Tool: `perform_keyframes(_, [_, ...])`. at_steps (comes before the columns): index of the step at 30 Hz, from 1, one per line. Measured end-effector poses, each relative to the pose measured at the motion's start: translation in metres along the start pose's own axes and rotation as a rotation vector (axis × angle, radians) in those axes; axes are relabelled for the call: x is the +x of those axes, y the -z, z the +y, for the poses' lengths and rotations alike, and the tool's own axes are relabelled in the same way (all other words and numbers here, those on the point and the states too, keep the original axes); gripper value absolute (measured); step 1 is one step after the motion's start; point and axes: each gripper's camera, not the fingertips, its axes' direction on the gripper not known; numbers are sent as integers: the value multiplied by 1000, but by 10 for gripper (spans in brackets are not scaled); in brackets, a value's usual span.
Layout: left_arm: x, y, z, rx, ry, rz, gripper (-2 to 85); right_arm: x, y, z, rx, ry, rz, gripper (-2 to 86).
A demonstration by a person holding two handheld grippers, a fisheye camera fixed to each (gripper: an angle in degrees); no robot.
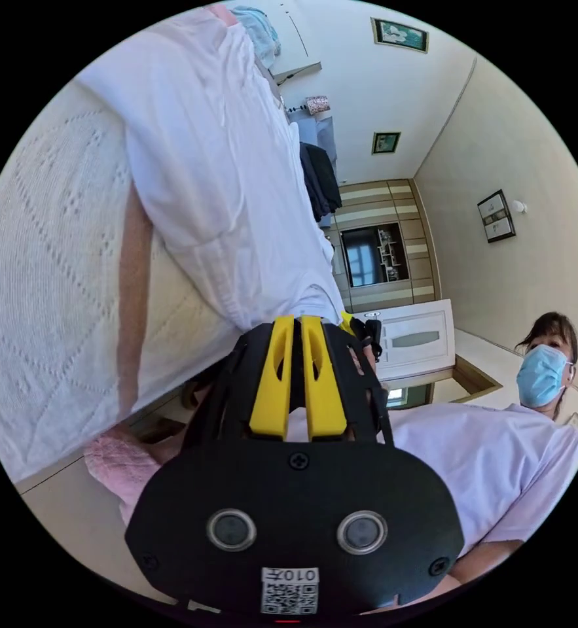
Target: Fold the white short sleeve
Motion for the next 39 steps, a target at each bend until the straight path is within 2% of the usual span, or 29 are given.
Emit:
perform_keyframes(8, [19, 24, 1, -84, -10, -239, 33, -15, 7, 6, 10, 8, -17, 37])
perform_keyframes(12, [7, 4, -6, -157, 12, -114, 69, -26, 9, 7, 23, 18, -30, 39])
perform_keyframes(14, [-2, -6, -8, -187, 33, -123, 81, -34, 10, 7, 21, 29, -9, 40])
perform_keyframes(18, [-6, -14, -12, -143, 31, -53, 84, -41, 8, 10, 22, 26, 3, 40])
perform_keyframes(25, [-3, -15, -6, -123, 52, -100, 25, -46, -4, 13, 21, 2, -2, 40])
perform_keyframes(29, [16, -13, 0, -95, -9, -95, 8, -51, -13, 12, -30, 7, 115, 36])
perform_keyframes(32, [35, -14, 2, -145, -28, -158, 3, -42, -35, 9, -126, 1, 237, 36])
perform_keyframes(36, [33, -15, 14, -128, 43, -154, 0, -36, -60, 7, -176, -35, 209, 38])
perform_keyframes(39, [53, -23, 16, -136, -7, -204, 0, -53, -63, 7, -179, 19, 277, 37])
